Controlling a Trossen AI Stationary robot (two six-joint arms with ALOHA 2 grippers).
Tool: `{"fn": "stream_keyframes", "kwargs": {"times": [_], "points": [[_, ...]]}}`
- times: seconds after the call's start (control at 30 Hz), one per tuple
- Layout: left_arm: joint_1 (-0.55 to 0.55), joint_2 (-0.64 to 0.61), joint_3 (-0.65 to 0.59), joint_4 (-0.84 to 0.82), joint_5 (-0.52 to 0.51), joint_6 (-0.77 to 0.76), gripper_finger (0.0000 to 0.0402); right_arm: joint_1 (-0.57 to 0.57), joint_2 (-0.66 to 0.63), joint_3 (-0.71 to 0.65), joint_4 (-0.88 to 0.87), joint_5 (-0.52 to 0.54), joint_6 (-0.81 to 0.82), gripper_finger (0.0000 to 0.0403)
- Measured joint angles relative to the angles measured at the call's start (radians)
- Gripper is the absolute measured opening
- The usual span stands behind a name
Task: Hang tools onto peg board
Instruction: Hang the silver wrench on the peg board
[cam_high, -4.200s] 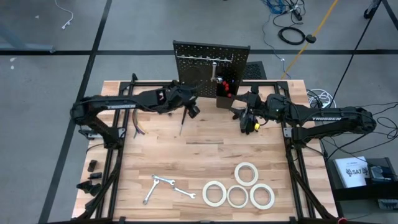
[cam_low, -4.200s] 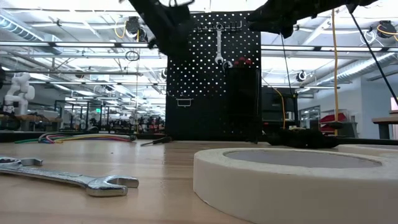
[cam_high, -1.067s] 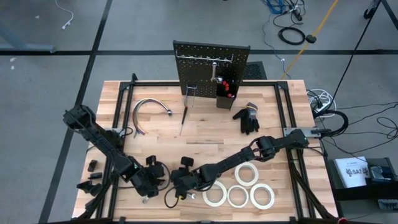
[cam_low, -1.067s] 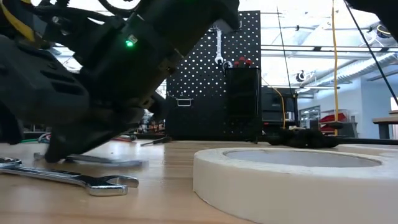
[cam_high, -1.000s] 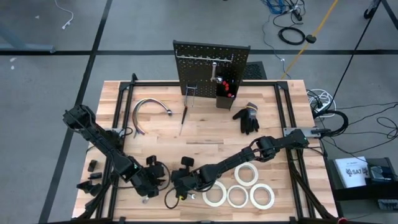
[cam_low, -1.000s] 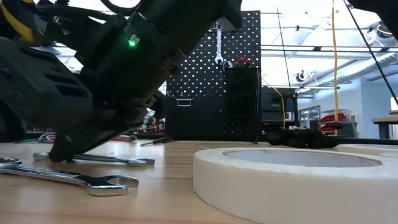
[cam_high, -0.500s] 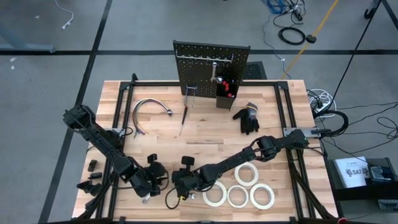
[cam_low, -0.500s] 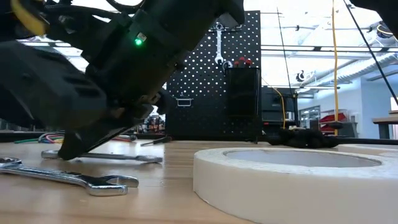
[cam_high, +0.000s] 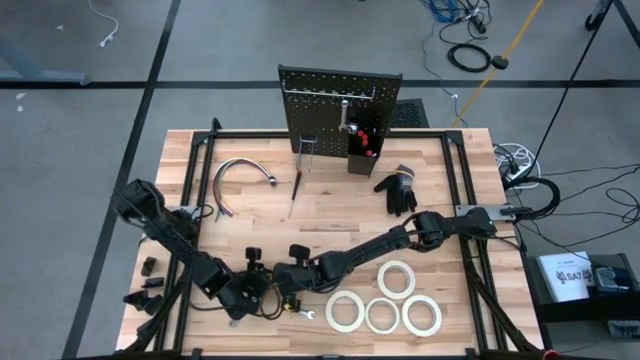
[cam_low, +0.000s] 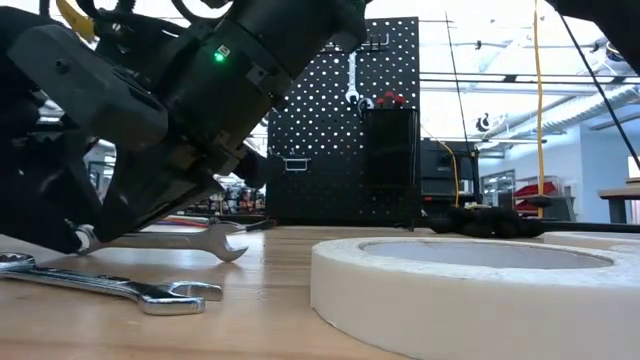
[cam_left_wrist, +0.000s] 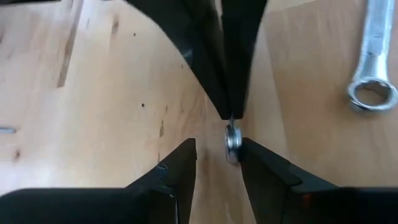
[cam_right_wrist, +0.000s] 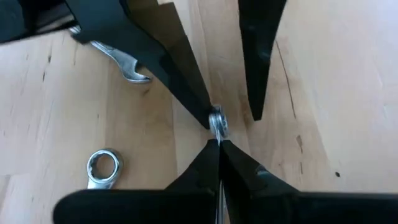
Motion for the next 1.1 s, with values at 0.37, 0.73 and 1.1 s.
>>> {"fn": "stream_keyframes", "kwargs": {"times": [0.37, 0.73, 1.1], "points": [[0.05, -0.002, 0.0, 0.021, 0.107, -0.014, 0.0108, 0.0, 0.0, 0.0, 0.002, -0.01, 0.007, 0.0002], [0.059, -0.003, 0.0, 0.022, 0.155, -0.036, 0.0013, 0.0, -0.023, -0.002, 0.019, -0.01, -0.133, 0.0017], [0.097, -0.043, 0.003, -0.001, 0.198, -0.039, 0.001, 0.002, -0.156, -0.004, -0.306, 0.003, -0.228, 0.0115]]}}
